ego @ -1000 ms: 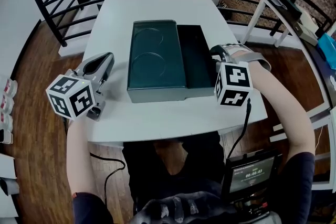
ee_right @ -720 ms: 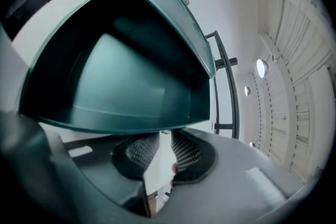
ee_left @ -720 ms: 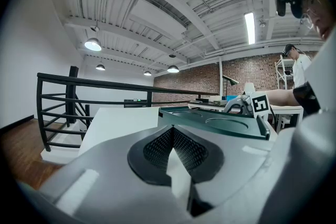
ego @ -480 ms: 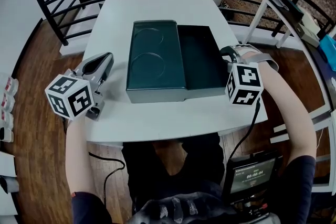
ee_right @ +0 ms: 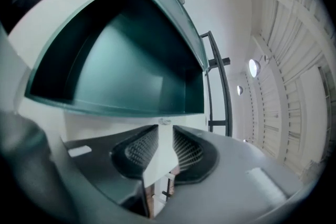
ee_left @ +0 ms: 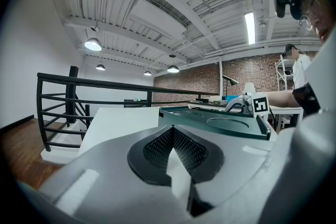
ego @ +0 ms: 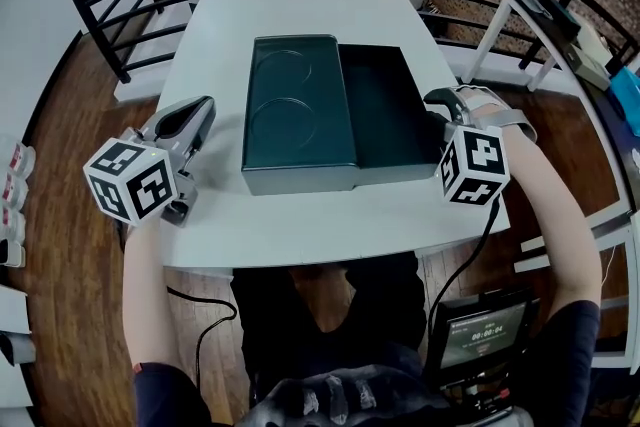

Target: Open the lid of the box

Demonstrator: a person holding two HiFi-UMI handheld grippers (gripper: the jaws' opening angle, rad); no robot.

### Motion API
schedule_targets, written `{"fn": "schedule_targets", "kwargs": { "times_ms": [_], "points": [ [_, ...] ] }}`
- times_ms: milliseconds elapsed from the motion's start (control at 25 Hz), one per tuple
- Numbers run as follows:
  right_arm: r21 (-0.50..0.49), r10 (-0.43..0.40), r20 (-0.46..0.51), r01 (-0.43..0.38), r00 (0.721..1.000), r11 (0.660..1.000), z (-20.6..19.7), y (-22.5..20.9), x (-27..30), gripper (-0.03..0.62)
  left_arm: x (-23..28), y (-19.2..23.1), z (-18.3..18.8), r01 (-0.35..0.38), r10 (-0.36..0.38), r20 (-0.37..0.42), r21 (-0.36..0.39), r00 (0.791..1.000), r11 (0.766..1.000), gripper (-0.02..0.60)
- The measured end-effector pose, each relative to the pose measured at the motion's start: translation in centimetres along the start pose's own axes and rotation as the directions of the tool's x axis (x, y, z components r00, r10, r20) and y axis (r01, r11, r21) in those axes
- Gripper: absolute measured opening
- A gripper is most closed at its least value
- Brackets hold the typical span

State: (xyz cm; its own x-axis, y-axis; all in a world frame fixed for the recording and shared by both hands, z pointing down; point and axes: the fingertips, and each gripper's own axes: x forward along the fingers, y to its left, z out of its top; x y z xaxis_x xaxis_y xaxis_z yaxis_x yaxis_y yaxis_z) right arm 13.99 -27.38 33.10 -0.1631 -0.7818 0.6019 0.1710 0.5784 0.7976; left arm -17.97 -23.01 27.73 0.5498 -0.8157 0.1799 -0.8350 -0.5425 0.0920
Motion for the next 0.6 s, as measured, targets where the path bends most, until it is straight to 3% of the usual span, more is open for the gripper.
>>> {"fn": "schedule_targets", "kwargs": {
  "times_ms": [280,360,600],
  "points": [
    [-0.017,0.018,-0.091,-0.019,0.996,1.0,-2.1,0.3,-0.8,0.084,0.3,0.3,-0.3,0.001,-0.001,0.0,-0.001,1.0,1.0,0.011],
    [-0.038,0.004,-0.105,-0.008,0.995,0.999,-2.4,0.3,-0.7,0.007,0.3,0.3,-0.3,0.001,-0.001,0.0,-0.001,1.0,1.0,0.011],
    [-0.018,-0.003,-0.101,0.002,0.995,1.0,-2.7,0.6,-0.6,0.003,0.4,0.3,-0.3,0.0,0.0,0.0,-0.003,1.0,1.0,0.011]
  ]
}}
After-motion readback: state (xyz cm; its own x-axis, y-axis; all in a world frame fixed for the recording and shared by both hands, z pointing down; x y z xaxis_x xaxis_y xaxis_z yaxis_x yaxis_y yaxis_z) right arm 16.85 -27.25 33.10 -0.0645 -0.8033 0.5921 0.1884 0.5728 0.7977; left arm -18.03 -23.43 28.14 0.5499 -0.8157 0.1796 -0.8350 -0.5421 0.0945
